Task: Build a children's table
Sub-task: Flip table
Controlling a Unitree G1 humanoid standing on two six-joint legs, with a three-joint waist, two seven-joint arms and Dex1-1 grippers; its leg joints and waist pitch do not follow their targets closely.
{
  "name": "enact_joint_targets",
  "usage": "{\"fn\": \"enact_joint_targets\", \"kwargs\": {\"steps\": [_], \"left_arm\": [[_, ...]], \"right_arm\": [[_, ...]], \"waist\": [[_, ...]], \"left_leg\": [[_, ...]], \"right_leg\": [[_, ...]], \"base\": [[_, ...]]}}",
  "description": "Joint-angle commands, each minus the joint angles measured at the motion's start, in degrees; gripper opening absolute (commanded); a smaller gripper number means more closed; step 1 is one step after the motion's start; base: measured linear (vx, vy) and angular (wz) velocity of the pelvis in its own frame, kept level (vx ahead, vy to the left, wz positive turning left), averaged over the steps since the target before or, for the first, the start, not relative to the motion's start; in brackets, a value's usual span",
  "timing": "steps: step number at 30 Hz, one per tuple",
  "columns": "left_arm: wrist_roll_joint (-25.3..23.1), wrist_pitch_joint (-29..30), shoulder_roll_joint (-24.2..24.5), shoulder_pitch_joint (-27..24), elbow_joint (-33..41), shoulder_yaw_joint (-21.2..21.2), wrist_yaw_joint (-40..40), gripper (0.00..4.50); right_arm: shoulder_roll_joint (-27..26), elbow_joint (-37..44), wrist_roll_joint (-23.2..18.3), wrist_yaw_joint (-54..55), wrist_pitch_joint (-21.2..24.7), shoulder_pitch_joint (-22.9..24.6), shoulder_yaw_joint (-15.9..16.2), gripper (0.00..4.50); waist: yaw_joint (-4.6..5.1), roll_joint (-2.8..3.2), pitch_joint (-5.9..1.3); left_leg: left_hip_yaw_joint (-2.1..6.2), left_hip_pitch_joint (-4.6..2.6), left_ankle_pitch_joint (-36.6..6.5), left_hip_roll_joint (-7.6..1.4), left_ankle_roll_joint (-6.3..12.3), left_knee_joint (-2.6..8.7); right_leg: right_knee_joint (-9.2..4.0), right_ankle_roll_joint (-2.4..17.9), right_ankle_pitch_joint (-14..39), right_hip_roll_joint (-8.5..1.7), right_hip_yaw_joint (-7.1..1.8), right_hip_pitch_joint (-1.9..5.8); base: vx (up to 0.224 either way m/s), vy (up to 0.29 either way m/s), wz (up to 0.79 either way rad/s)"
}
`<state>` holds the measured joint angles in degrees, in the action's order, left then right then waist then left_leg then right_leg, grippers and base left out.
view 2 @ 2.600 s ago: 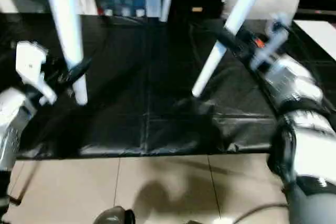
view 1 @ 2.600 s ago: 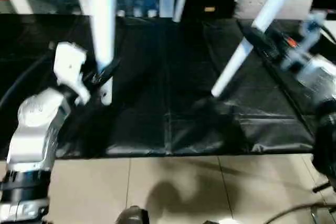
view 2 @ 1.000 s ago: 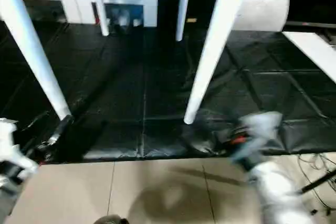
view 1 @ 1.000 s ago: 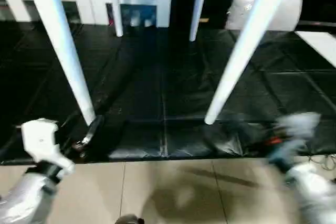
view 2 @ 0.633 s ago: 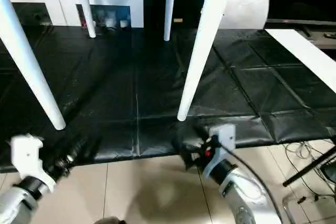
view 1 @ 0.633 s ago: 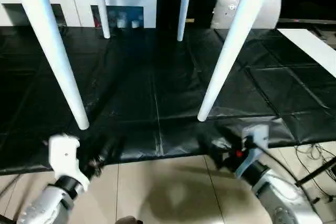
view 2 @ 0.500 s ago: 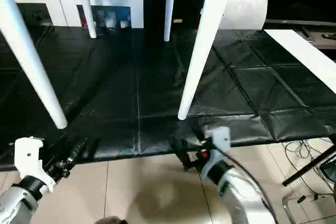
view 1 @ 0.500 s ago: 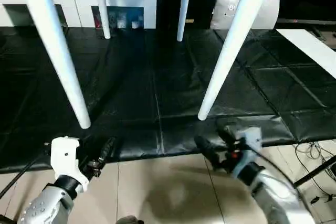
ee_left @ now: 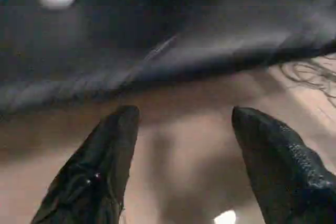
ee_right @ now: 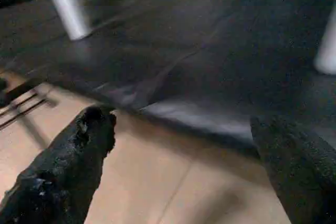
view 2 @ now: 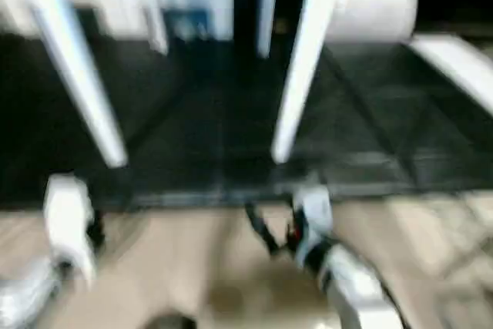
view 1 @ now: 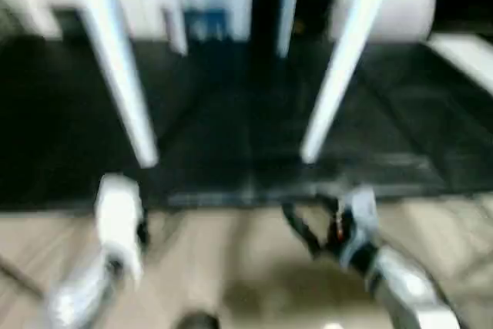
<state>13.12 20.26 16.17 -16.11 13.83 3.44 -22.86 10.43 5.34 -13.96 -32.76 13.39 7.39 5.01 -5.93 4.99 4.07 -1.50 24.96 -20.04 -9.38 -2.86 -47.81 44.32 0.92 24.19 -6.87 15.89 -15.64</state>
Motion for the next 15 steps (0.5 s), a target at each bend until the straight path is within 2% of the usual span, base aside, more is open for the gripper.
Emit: {"fn": "enact_joint_targets", "kwargs": {"steps": [1, 2, 3, 4, 5, 6, 7, 8, 9, 10, 12, 14, 15], "left_arm": [[0.33, 0.61, -0.28, 0.69, 0.37, 0.80, 1.30, 3.21], [0.25, -0.26, -0.42, 0.49, 0.11, 0.88, 1.12, 3.21], [-0.25, -0.06, -0.15, 0.40, -0.11, 0.75, 1.35, 3.21], [-0.65, 0.21, 0.06, 0.39, -0.27, 0.60, 1.59, 3.21], [-0.66, 1.57, 0.07, 0.49, -0.83, 0.69, 2.16, 3.21], [-0.60, 2.56, 0.04, 0.55, -1.18, 0.79, 2.55, 3.21], [-1.16, 2.93, 0.00, 0.39, -1.61, 0.75, 2.86, 3.21], [-1.40, 4.06, -0.08, 0.05, -1.79, 0.61, 3.16, 3.21], [-1.27, 4.86, -0.12, -0.11, -1.77, 0.53, 3.29, 3.21], [-1.57, 6.30, 0.29, -0.42, -2.06, -0.02, 3.29, 3.21], [-1.95, 8.13, 0.90, -0.91, -2.69, -0.85, 2.89, 3.21], [-2.02, 10.92, 2.05, -1.36, -4.42, -1.89, 1.73, 3.21], [-2.47, 11.65, 2.84, -1.27, -5.38, -2.60, 1.11, 3.21]], "right_arm": [[0.55, -0.83, -1.66, -1.61, -0.24, -0.59, -0.69, 4.50], [0.60, -1.86, -2.68, -2.66, -0.12, -0.95, -1.17, 4.50], [1.44, -2.80, -1.95, -3.58, -0.26, -1.44, -0.54, 4.50], [2.08, -3.39, -1.27, -4.17, -0.43, -1.75, -0.04, 4.50], [3.38, -4.32, -0.51, -5.98, -0.68, -2.03, 1.11, 4.50], [4.29, -4.92, -0.08, -7.22, -0.84, -2.19, 1.91, 4.50], [5.35, -5.91, -0.01, -9.05, -0.85, -2.38, 2.78, 4.50], [6.27, -7.17, 0.10, -10.76, -0.74, -2.75, 3.50, 4.50], [6.55, -7.70, 0.19, -11.32, -0.67, -2.94, 3.71, 4.50], [6.78, -8.96, 0.42, -11.95, -0.40, -3.45, 3.99, 4.50], [7.09, -11.21, 0.43, -13.20, -0.41, -4.33, 4.43, 4.50], [7.08, -14.13, 0.22, -14.31, 0.06, -5.45, 5.00, 4.50], [6.91, -15.58, 0.59, -14.13, 0.03, -5.93, 5.23, 4.50]], "waist": [[2.56, 1.53, -2.77], [2.51, 1.27, -2.55], [2.91, -0.17, -2.51], [2.76, -0.73, -1.87], [1.91, -2.51, -1.43], [1.38, -3.50, -1.70], [0.83, -3.33, -2.64], [0.90, -4.46, -3.31], [0.78, -4.49, -3.90], [1.04, -4.40, -4.34], [1.18, -4.21, -4.34], [1.38, -4.09, -4.29], [1.44, -4.23, -4.19]], "left_leg": [[9.38, -2.59, -34.39, -6.46, -4.80, 16.60], [10.25, -4.54, -28.62, -5.43, 2.53, 16.33], [7.48, -5.01, -20.29, -5.74, 4.99, 15.59], [6.10, -3.59, -16.86, -4.07, 5.49, 15.89], [3.37, -2.00, -11.10, -2.44, 4.26, 14.35], [1.19, -1.43, -4.50, -1.55, 3.73, 14.14], [0.38, -1.89, 0.16, -1.38, 3.79, 13.91], [-0.81, -2.44, 4.87, -1.17, 4.70, 14.82], [-1.51, -3.04, 8.27, -1.10, 5.65, 15.72], [-1.54, -2.98, 11.02, -1.28, 6.53, 15.86], [-1.39, -2.99, 13.08, -1.62, 7.35, 15.94], [-0.98, -3.64, 12.41, -2.72, 8.70, 16.20], [-0.96, -3.64, 12.00, -2.95, 9.59, 16.36]], "right_leg": [[1.16, 6.01, 1.07, 2.55, -7.36, -3.29], [-0.69, 2.61, -1.98, 2.98, -10.16, -4.30], [-2.74, 2.66, -6.20, 1.08, -12.91, -4.73], [-5.20, 2.57, -7.89, 0.04, -13.89, -3.52], [-9.52, 4.14, -11.00, -3.98, -16.30, -2.36], [-11.64, 2.54, -9.34, -5.74, -16.83, -0.11], [-11.92, 1.47, -10.93, -5.34, -16.62, 0.48], [-12.13, -0.37, -16.16, -3.89, -15.96, 1.02], [-11.83, -0.60, -23.08, -2.31, -15.11, 0.93], [-11.17, -0.23, -30.06, -1.57, -14.82, 0.96], [-10.79, 0.34, -34.28, -1.19, -14.46, 0.66], [-10.63, 3.26, -33.51, -1.35, -14.30, 0.11], [-10.73, 5.03, -31.76, -1.47, -14.35, 0.00]], "base": [[-0.022, 0.057, 0.51], [-0.022, 0.057, 0.51], [-0.001, -0.014, 0.26], [0.000, 0.000, 0.00], [0.000, 0.000, 0.00], [-0.006, -0.071, -0.08], [0.000, -0.086, -0.12], [0.000, -0.086, -0.12], [0.024, -0.071, -0.03], [0.034, -0.054, -0.02], [0.017, -0.027, -0.01], [0.000, 0.000, 0.00], [0.000, 0.000, 0.00]]}}
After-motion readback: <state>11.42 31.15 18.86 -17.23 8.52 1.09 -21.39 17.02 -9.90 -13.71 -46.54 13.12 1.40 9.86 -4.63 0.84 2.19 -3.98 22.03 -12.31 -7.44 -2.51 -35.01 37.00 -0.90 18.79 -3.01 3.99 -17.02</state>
